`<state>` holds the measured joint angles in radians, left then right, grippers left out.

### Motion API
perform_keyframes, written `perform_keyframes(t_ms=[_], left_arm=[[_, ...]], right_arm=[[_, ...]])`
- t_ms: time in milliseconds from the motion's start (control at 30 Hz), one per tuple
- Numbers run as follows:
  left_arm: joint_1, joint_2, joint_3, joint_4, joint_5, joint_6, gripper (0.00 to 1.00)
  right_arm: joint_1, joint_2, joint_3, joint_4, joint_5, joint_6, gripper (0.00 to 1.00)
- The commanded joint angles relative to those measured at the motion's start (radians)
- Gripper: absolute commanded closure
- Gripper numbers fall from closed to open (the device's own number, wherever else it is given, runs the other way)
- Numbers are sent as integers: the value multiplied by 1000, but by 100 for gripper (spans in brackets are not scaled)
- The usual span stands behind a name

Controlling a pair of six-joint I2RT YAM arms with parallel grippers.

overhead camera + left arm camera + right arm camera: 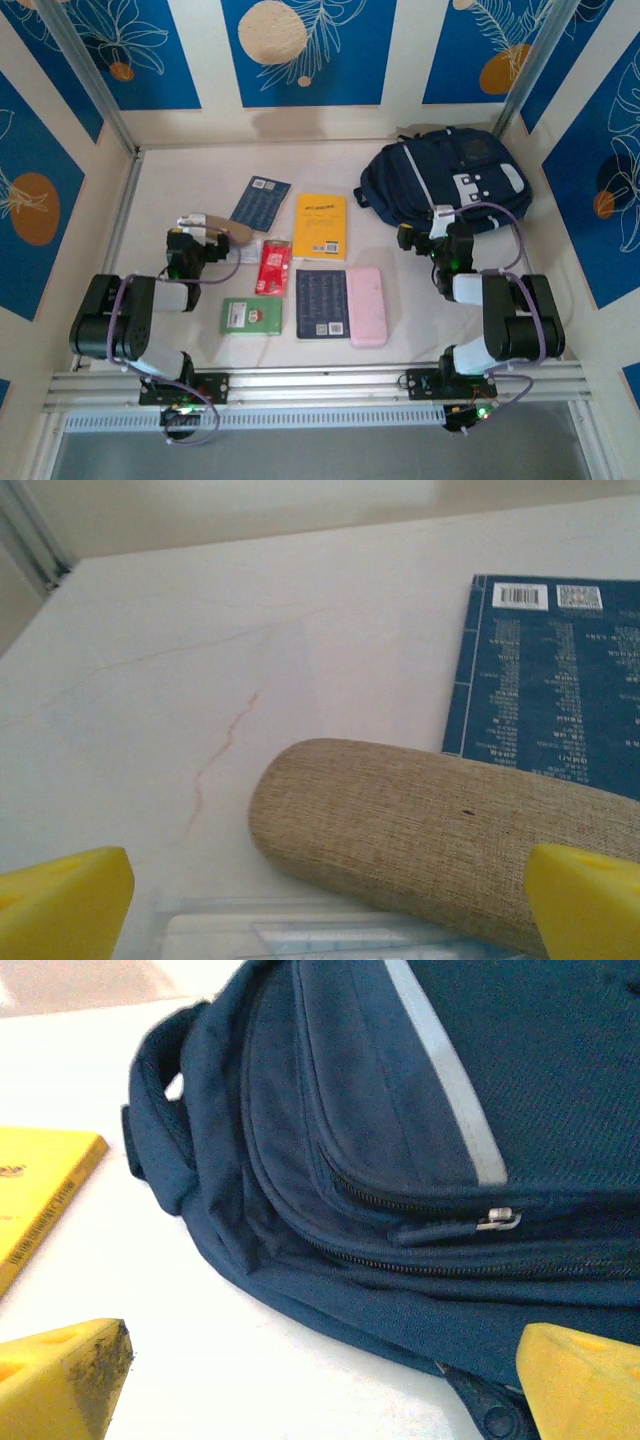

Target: Pack books, pencil case, and school supplies into a backpack

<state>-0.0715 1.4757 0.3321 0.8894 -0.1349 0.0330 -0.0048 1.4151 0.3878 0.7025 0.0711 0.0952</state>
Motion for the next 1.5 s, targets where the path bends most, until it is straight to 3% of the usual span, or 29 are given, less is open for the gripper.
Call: perform_keyframes(t_ms=[0, 100, 200, 267, 333, 433, 567, 633, 667, 733, 800, 867, 1000, 1100, 1200, 1367, 1467], left_arm=[[-34, -131, 1, -56, -48, 21, 0], [-79, -271, 16, -128, -107, 39, 0], [-109, -422, 63, -273, -139, -34, 0], [-119, -550, 139, -535, 17, -52, 0], [-132, -644, 186, -678, 155, -81, 0], [-196, -755, 267, -958, 131, -202, 0], [-310, -783, 445, -1343, 51, -204, 0], [-324, -770, 539, -1493, -8, -272, 0], [-324, -755, 583, -1560, -9, -319, 0], [-324, -730, 645, -1663, 65, -357, 0], [-323, -746, 647, -1646, 173, -323, 0], [-323, -739, 632, -1615, 138, -426, 0], [-323, -577, 657, -1602, 200, -572, 0], [-324, -436, 728, -1671, 182, -601, 0], [-335, -373, 771, -1686, 168, -596, 0], [-381, -304, 814, -1735, 160, -591, 0], [-423, -305, 816, -1758, 155, -592, 0]], right_arm=[[46, -138, 39, -97, 30, -32, 1], [126, -261, 71, -216, 85, -33, 1], [245, -384, 100, -349, 114, -61, 1], [341, -473, 113, -440, 122, -83, 1], [429, -560, 123, -526, 99, -108, 1], [561, -679, 187, -711, 155, -42, 1], [681, -740, 356, -1040, 250, 58, 1], [745, -711, 478, -1228, 389, 132, 1], [772, -680, 553, -1338, 474, 186, 1], [790, -606, 692, -1527, 528, 248, 1], [775, -549, 821, -1720, 498, 288, 1], [741, -536, 857, -1780, 529, 313, 1], [602, -614, 784, -1687, 360, 363, 8], [525, -620, 764, -1710, 305, 409, 3], [405, -539, 779, -1760, 90, 433, 1], [297, -421, 772, -1758, 56, 578, 0], [227, -391, 753, -1668, 39, 707, 9]])
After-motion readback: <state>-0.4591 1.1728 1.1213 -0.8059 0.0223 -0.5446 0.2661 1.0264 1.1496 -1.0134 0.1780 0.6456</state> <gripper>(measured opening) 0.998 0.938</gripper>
